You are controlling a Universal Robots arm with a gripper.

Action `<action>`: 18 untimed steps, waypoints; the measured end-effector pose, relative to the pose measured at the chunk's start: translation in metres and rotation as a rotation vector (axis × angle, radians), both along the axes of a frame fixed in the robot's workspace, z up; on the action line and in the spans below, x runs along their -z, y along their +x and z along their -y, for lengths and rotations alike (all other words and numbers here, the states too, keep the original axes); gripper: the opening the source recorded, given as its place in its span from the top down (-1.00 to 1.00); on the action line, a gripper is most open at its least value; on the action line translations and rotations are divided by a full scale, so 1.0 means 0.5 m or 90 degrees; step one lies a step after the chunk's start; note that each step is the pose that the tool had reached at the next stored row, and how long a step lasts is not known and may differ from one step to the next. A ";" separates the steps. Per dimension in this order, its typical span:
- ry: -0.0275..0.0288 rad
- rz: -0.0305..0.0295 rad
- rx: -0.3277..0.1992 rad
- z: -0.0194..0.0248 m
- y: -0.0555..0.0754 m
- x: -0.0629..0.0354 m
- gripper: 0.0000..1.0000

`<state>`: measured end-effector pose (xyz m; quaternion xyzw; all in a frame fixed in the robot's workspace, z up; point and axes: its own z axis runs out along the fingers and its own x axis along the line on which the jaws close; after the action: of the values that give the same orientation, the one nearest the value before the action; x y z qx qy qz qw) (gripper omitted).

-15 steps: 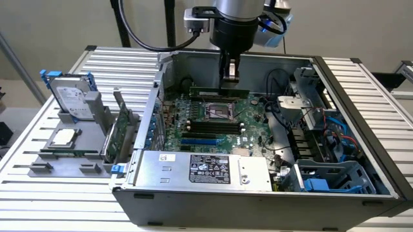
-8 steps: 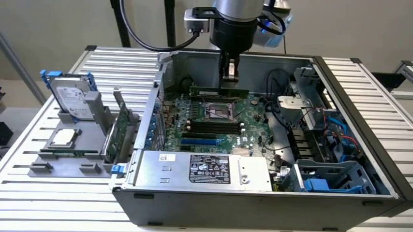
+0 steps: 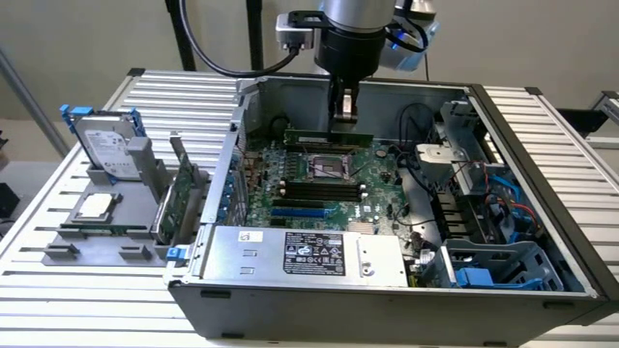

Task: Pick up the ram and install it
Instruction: 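Insert the ram into the slot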

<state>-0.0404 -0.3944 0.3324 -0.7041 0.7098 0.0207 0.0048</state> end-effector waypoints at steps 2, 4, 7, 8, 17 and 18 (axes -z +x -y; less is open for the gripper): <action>0.0000 0.0000 0.000 0.0000 0.000 0.000 1.00; 0.0000 0.0000 0.000 0.0000 0.000 0.000 1.00; 0.0000 0.0000 0.000 0.0000 0.000 0.000 1.00; 0.0000 0.0000 0.000 0.0000 0.000 0.000 1.00; -0.0010 0.0002 0.000 0.0000 0.000 0.016 1.00; -0.0010 0.0002 0.000 0.0000 0.000 0.020 1.00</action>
<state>-0.0405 -0.3944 0.3225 -0.7041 0.7098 0.0201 0.0043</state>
